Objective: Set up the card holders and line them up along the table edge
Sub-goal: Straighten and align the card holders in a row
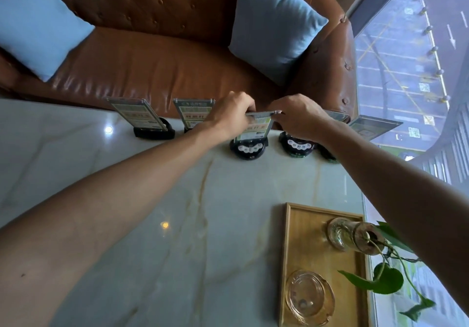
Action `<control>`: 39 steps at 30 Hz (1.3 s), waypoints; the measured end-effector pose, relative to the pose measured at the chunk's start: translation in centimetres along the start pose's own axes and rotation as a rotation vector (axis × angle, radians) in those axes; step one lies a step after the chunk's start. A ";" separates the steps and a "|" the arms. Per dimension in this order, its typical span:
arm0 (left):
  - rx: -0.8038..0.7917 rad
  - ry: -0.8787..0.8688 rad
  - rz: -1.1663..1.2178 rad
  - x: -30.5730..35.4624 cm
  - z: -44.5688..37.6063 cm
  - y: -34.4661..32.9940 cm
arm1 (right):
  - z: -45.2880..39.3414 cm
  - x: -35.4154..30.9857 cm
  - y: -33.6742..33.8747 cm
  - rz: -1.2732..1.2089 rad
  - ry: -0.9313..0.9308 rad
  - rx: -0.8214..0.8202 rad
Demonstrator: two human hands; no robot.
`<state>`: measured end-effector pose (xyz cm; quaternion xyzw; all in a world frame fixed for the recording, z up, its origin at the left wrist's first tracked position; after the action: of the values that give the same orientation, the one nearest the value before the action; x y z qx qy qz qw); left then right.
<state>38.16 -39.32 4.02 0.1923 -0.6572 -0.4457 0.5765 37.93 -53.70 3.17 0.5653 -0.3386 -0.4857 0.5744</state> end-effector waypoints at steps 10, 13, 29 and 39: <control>-0.036 -0.044 -0.008 1.9 -3.5 -1.1 | 0.5 3.2 0.8 0.029 -0.026 0.078; -0.035 -0.060 -0.008 2.1 -3.5 -1.4 | 0.8 3.7 0.7 0.016 -0.028 0.076; 0.020 0.047 0.001 -0.2 -2.1 2.9 | 1.0 2.3 1.4 -0.032 -0.075 0.067; 0.038 0.204 -0.180 -8.0 1.8 6.7 | -2.4 -5.9 2.8 -0.037 -0.023 0.203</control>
<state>40.32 -29.01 4.82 0.3058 -0.5836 -0.4611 0.5944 38.88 -47.67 6.57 0.6210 -0.3823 -0.4659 0.5011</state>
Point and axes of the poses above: each hand's wrist, its own z-axis away from the middle knuckle, its own y-axis out of the back of the hand, x = y × z, the point moved 7 cm from there along -z, towards the middle knuckle, and after that the axes turned 6 degrees about z, right-handed, at the moved point
